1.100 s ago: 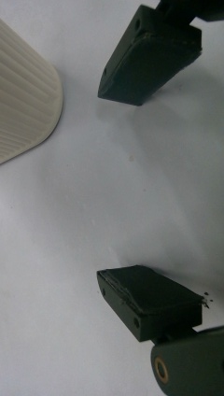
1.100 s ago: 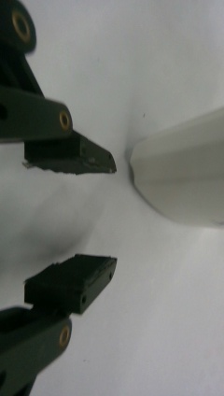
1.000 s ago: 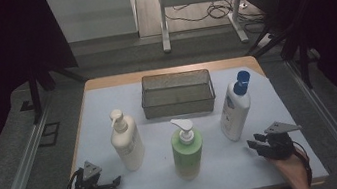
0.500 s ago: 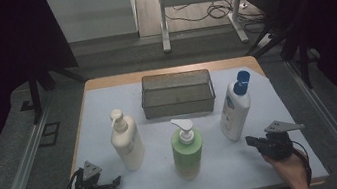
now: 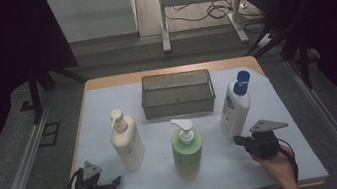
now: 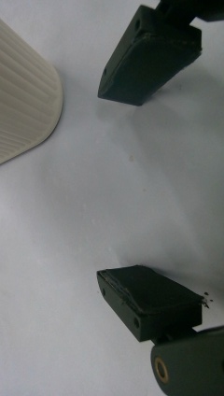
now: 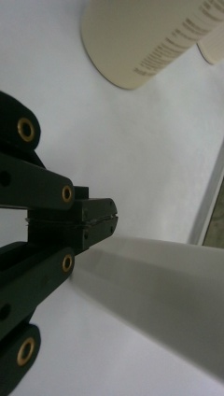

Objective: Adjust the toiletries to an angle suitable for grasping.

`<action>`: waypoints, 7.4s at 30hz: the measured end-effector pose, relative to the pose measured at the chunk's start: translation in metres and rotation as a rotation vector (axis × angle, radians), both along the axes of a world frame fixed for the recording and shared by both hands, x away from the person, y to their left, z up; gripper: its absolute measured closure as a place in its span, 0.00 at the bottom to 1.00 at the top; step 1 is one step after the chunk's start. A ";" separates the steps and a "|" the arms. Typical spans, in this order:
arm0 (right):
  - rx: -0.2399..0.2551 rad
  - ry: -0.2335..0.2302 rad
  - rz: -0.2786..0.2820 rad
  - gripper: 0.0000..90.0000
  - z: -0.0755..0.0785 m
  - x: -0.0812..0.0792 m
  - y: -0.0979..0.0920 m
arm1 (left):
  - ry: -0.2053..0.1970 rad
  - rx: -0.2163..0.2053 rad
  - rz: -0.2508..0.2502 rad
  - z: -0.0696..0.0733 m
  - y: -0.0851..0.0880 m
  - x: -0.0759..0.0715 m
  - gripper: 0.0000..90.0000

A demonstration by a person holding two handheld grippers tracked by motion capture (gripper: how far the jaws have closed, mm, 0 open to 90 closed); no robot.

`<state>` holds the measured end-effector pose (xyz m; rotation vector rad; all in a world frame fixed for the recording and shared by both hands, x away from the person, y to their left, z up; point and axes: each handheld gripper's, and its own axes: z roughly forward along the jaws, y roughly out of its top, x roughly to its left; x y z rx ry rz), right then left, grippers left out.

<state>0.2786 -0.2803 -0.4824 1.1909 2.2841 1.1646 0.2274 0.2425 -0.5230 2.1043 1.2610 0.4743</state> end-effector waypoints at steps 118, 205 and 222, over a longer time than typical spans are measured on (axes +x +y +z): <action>-0.021 -0.112 -0.084 0.25 0.068 0.038 -0.031 | -0.002 -0.003 0.004 0.000 0.000 -0.001 0.14; -0.003 -0.119 0.007 0.44 0.148 0.063 0.027 | -0.002 -0.003 0.003 0.000 0.000 0.000 0.14; 0.004 -0.127 0.018 0.45 0.161 0.082 0.054 | -0.002 -0.003 0.003 0.000 0.000 0.000 0.14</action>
